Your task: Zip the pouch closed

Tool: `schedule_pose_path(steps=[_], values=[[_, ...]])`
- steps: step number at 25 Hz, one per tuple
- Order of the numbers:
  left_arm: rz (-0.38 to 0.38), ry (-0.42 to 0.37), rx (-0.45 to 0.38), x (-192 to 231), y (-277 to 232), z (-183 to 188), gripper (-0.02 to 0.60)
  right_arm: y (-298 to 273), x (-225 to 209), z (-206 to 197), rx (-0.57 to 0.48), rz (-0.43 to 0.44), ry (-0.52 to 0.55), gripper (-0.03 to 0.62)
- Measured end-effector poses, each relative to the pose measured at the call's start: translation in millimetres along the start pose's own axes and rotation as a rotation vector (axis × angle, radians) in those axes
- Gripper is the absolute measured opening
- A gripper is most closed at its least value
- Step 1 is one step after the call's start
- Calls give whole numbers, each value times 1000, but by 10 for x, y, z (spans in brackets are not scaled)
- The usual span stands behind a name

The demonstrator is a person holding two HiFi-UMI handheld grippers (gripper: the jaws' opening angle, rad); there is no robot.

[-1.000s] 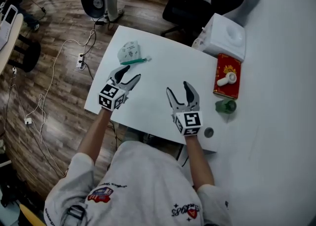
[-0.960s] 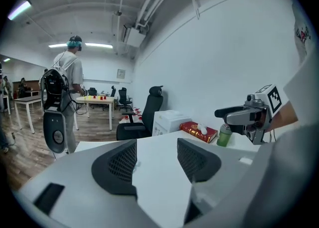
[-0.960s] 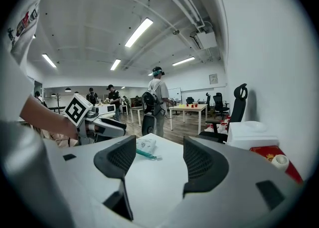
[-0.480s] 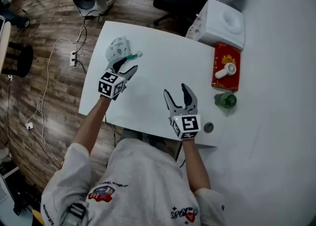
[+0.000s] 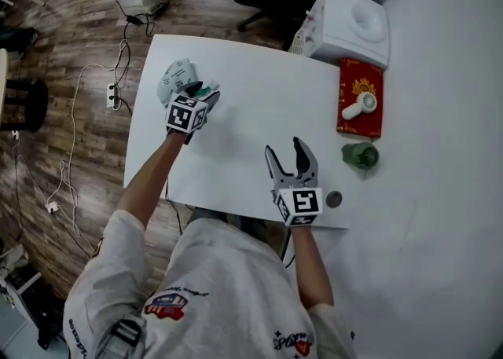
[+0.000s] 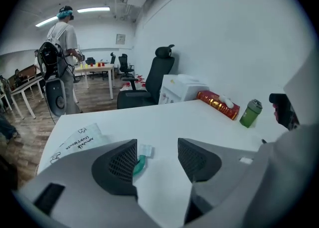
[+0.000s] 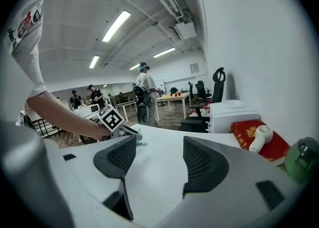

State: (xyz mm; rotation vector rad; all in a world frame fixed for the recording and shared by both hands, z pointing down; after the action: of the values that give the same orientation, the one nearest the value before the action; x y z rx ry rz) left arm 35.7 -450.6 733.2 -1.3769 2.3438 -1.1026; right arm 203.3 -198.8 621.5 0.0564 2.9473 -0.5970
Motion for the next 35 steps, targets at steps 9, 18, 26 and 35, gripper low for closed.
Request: schedule_pose_path(steps=[9,18,26,35], values=[[-38,25,138,149,-536,-77,245,-20,-83,-159,31,-56,-54,282],[-19,109,149,253,-627,-129,165,62,-162,-246,47,-92,-74,282],[-23,34,169,299,-570,-192,120,16,-78,-231,44,-76,-65,279],[-135,182,110,332,-427,-252,58,-15,-18,-222,46,-61,-59,276]])
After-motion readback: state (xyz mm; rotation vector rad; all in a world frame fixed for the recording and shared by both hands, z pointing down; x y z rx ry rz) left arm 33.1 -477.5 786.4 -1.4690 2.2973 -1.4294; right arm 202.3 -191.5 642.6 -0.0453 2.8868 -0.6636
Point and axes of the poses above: the fingertips, and each gripper's own axes: y backward along the fingers, x to its left, z out of its top, the point moved 6 cm from there along y, backward along the fingers, and after that the axes turned 1 degree about -z, right-handed, at the moved point
